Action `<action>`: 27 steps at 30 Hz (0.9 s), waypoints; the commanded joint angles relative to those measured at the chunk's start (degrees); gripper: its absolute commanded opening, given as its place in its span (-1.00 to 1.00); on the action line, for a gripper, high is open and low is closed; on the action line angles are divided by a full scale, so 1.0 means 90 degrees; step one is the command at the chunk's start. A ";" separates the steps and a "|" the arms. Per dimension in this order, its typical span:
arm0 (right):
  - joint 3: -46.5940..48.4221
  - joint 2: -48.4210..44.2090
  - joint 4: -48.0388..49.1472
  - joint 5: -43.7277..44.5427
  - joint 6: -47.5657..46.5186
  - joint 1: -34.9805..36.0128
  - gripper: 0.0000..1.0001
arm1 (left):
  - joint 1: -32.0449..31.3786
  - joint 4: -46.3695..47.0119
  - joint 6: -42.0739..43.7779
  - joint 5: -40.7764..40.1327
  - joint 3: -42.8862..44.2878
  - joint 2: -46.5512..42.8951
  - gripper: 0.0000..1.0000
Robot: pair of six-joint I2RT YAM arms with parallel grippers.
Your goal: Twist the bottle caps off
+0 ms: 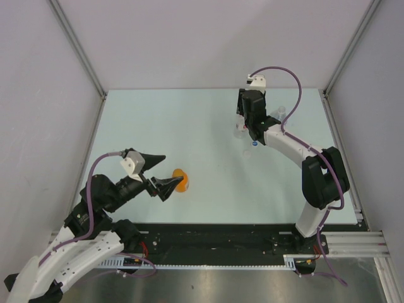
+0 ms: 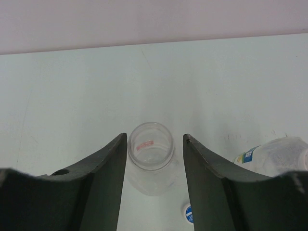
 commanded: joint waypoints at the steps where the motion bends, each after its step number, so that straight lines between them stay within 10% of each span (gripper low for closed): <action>1: 0.0283 0.0009 -0.0110 -0.0013 0.0133 -0.0019 0.11 | 0.0027 0.0248 -0.0100 0.0071 -0.0072 0.0017 1.00; 27: 0.0312 -0.0391 -0.0295 0.0104 0.0231 0.0137 0.41 | 0.0027 0.0238 -0.0129 0.0149 -0.0131 -0.0129 1.00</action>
